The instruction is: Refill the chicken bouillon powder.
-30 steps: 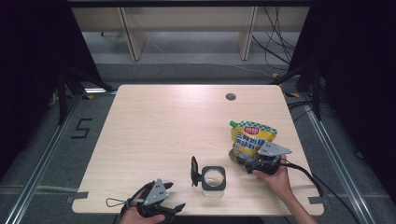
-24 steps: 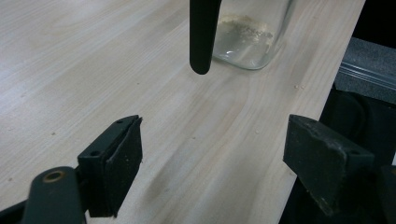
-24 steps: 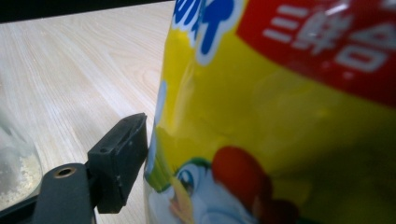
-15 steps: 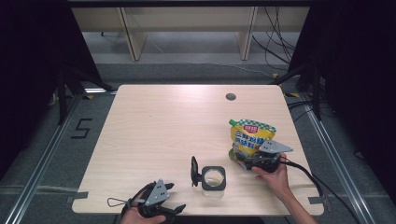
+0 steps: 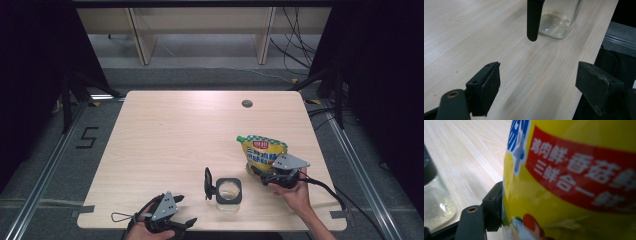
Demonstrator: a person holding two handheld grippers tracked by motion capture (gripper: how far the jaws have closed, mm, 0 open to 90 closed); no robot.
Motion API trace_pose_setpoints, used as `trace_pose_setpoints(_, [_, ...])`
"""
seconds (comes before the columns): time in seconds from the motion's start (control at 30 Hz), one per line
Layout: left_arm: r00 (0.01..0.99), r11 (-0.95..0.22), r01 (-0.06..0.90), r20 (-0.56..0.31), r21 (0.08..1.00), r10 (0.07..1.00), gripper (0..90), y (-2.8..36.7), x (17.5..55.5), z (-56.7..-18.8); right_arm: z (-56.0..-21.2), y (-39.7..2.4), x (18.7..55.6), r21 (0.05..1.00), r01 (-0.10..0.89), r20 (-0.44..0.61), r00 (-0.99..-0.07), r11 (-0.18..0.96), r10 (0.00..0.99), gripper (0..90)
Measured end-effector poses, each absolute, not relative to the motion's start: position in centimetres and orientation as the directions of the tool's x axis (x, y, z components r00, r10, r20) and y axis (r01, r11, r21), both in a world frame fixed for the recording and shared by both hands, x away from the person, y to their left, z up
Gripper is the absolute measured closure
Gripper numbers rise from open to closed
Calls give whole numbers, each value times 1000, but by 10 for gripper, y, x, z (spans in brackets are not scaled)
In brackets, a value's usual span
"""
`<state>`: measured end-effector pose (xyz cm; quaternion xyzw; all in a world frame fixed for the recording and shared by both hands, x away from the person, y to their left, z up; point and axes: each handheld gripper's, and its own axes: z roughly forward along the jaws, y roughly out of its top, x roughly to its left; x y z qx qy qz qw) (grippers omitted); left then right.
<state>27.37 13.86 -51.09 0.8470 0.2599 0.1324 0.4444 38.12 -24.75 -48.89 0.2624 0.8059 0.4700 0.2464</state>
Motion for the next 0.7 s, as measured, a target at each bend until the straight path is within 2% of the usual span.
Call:
trace_pose_setpoints(0.1, [826,-442,334,-32,833,563,191,138,273,-511,-477,-255,369,876,154,-208,-733,456,648,333])
trace_pose_setpoints(0.17, [825,-446,338,-33,829,564,191,139,273,-511,-466,-257,361,849,112,-298,-706,517,642,336])
trace_pose_setpoints(0.33, [826,-454,339,-29,824,563,191,139,274,-510,-455,-261,340,822,63,-372,-692,566,618,337])
trace_pose_setpoints(0.37, [827,-459,328,-16,826,562,191,139,274,-510,-452,-261,328,786,37,-430,-684,617,589,338])
trace_pose_setpoints(0.57, [829,-452,331,-26,828,559,191,139,273,-511,-449,-261,308,717,-19,-532,-661,697,529,340])
trace_pose_setpoints(0.7, [820,-432,334,-32,838,572,191,139,273,-511,-451,-255,299,611,-60,-636,-631,790,444,340])
